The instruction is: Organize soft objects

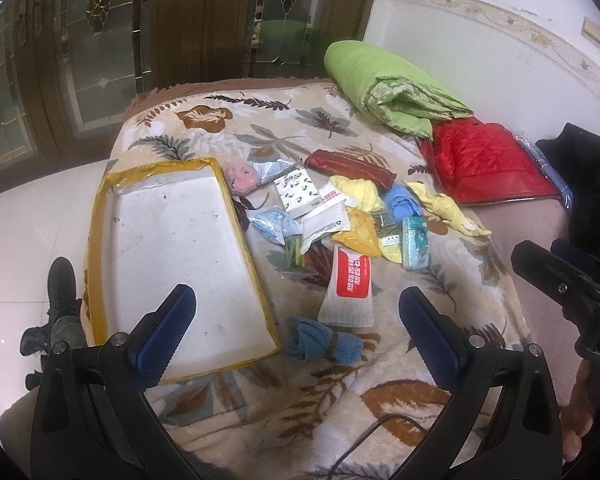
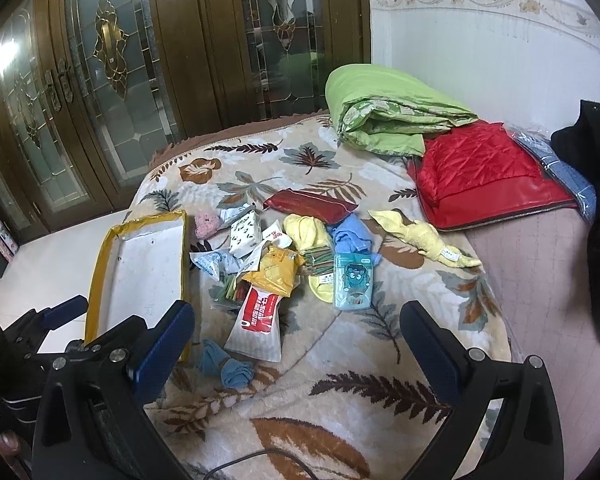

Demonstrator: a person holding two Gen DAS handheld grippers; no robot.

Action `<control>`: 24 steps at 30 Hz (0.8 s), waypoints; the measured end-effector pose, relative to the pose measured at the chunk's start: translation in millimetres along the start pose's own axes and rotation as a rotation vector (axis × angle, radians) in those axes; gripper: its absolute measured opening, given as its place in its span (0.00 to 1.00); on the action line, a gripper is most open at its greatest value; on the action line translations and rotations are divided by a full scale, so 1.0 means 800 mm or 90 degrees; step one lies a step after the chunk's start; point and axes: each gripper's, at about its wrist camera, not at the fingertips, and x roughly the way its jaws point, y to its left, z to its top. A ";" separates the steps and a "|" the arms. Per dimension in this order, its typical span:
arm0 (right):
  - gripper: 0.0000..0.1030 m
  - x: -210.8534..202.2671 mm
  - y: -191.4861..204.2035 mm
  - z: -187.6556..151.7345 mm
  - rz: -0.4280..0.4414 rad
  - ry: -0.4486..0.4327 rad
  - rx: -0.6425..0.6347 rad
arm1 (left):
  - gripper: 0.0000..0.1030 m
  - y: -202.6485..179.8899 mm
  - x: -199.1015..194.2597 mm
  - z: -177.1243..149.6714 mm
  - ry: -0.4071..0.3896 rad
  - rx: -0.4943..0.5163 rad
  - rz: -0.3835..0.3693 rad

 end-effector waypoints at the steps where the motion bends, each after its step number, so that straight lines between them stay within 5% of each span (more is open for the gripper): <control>1: 0.99 0.000 0.000 0.000 -0.001 -0.001 -0.001 | 1.00 0.001 0.001 0.000 0.000 0.000 0.000; 24: 0.96 0.071 -0.026 0.005 0.058 0.061 0.050 | 1.00 0.006 0.052 0.009 0.037 0.013 -0.086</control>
